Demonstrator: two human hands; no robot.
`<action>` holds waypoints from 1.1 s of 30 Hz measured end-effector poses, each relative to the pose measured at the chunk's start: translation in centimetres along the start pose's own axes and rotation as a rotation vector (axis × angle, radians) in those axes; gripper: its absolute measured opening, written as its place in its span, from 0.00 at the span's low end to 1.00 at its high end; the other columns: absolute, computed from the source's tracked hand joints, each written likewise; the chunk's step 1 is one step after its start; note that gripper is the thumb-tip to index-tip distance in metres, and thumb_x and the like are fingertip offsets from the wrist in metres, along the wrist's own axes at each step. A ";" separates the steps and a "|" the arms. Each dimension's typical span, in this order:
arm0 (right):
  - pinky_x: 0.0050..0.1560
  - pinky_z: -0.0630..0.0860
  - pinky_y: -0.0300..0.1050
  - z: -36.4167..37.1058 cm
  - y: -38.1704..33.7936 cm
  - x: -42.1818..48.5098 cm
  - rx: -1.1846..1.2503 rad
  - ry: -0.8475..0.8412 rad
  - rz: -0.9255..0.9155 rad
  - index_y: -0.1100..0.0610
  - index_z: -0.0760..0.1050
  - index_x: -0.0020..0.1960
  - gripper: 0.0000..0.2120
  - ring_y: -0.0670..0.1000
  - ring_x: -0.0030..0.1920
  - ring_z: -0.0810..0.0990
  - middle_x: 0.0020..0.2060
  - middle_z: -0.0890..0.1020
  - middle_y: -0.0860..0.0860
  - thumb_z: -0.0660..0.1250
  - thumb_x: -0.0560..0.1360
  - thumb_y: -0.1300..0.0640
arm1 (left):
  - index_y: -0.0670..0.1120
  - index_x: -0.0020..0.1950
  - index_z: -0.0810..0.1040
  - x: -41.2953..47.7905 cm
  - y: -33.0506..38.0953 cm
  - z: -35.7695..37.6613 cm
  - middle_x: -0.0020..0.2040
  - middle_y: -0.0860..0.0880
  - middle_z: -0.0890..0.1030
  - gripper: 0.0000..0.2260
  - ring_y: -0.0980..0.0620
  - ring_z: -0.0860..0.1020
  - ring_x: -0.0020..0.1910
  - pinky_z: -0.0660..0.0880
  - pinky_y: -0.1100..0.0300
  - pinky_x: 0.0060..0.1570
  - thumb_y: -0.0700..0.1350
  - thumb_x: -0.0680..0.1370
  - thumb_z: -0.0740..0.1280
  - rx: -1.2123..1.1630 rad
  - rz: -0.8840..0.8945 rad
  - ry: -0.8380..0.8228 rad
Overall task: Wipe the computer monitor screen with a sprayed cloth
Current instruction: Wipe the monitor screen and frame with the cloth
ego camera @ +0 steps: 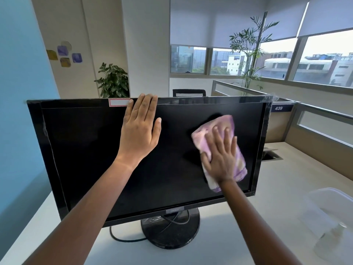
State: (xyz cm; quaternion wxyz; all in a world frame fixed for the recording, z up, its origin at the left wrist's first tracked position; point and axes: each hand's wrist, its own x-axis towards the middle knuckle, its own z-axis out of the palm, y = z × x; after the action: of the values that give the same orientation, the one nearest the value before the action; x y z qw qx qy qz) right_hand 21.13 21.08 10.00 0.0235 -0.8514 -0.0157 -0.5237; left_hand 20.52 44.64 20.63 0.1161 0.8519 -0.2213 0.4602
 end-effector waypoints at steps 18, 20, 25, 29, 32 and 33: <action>0.68 0.52 0.71 -1.2 -11.7 4.8 0.212 0.063 0.263 0.54 0.61 0.72 0.28 0.65 0.72 0.55 0.72 0.62 0.59 0.53 0.74 0.46 | 0.39 0.71 0.62 0.2 0.1 -1.1 0.72 0.40 0.66 0.28 0.42 0.61 0.73 0.54 0.47 0.74 0.53 0.77 0.46 -0.105 -0.048 -0.034; 0.67 0.51 0.71 -0.8 -13.5 4.6 0.193 0.061 0.119 0.51 0.64 0.70 0.26 0.63 0.72 0.59 0.71 0.66 0.59 0.55 0.74 0.46 | 0.38 0.71 0.62 0.4 -0.1 -1.2 0.71 0.39 0.67 0.29 0.42 0.62 0.73 0.55 0.47 0.73 0.53 0.76 0.45 -0.107 -0.041 -0.041; 0.68 0.51 0.68 -0.8 -10.5 5.0 0.108 0.064 -0.068 0.46 0.62 0.70 0.26 0.56 0.72 0.57 0.70 0.69 0.51 0.56 0.73 0.41 | 0.39 0.70 0.64 0.5 -0.1 -1.4 0.70 0.39 0.69 0.28 0.42 0.64 0.72 0.57 0.48 0.73 0.53 0.76 0.45 -0.102 -0.008 -0.066; 0.69 0.52 0.68 -1.4 -4.7 5.5 0.035 0.039 -0.020 0.47 0.60 0.71 0.28 0.58 0.73 0.55 0.73 0.62 0.53 0.56 0.71 0.43 | 0.39 0.70 0.65 0.6 -0.1 -1.7 0.70 0.40 0.69 0.29 0.43 0.65 0.72 0.57 0.49 0.73 0.54 0.76 0.44 -0.107 -0.007 -0.080; 0.71 0.54 0.69 -1.9 -0.3 5.3 0.057 0.012 0.219 0.49 0.58 0.73 0.29 0.62 0.74 0.51 0.74 0.58 0.61 0.52 0.73 0.44 | 0.40 0.71 0.64 0.7 -0.6 -2.0 0.71 0.41 0.69 0.29 0.44 0.64 0.72 0.57 0.50 0.73 0.54 0.76 0.43 -0.107 0.011 -0.099; 0.71 0.53 0.68 -2.1 1.0 5.1 0.083 0.002 0.302 0.49 0.54 0.74 0.30 0.63 0.75 0.49 0.75 0.55 0.61 0.50 0.74 0.43 | 0.40 0.71 0.64 0.7 -0.9 -2.2 0.71 0.41 0.69 0.29 0.44 0.65 0.72 0.57 0.50 0.73 0.53 0.76 0.43 -0.105 0.033 -0.109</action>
State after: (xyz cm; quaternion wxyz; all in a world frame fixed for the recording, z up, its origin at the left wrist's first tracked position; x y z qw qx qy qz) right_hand 21.58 19.96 15.50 0.1372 -0.8418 0.0906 -0.5142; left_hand 19.69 46.07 22.45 0.1406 0.8647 -0.2653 0.4027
